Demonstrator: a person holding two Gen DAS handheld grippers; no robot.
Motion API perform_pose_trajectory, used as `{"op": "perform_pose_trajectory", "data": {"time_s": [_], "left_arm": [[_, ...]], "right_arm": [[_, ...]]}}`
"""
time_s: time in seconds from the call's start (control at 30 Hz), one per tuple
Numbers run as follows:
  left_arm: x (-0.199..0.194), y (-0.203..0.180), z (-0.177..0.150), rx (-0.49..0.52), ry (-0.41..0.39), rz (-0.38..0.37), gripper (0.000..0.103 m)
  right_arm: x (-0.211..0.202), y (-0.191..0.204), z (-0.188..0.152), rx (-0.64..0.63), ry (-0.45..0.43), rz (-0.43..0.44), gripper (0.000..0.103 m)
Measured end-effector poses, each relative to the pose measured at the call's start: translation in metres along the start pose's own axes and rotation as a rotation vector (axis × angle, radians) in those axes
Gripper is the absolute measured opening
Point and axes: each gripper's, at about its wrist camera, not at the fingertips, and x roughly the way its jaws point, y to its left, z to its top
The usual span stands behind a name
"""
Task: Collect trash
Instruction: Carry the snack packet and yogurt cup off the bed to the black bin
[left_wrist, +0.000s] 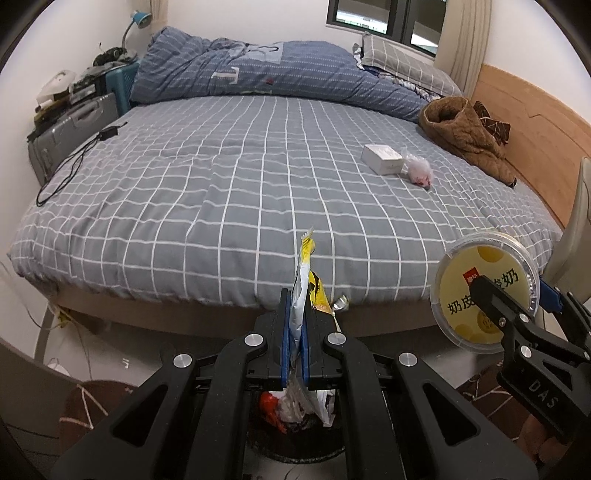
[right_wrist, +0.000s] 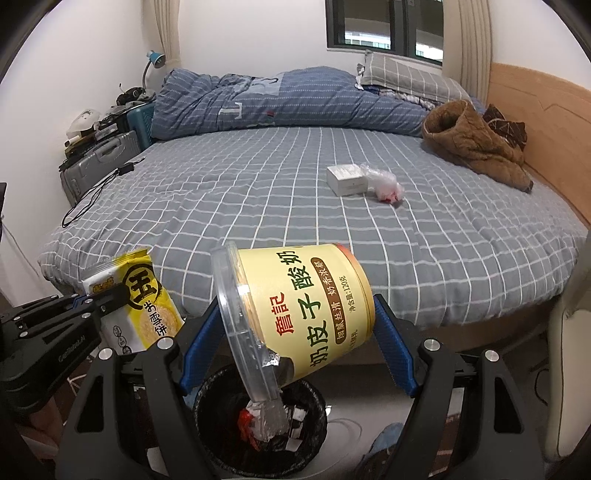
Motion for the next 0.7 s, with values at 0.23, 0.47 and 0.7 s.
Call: {"op": "perform_pose_trajectory", "data": {"time_s": [0.23,0.47,0.7], "left_arm": [[-0.003,0.001,-0.015,-0.003,0.041,0.011,0.004],[0.007,0.009,-0.037,-0.016,0.101,0.023,0.004],[0.027,0.013,-0.053,-0.022,0.139,0.020,0.004]], "right_arm": [[-0.006,0.002,-0.012,0.005,0.038,0.002,0.074],[-0.005,0.004,-0.031,0.008,0.081,-0.003,0.074],[0.014,0.003,-0.048,0.003,0.120,-0.011,0.074]]}}
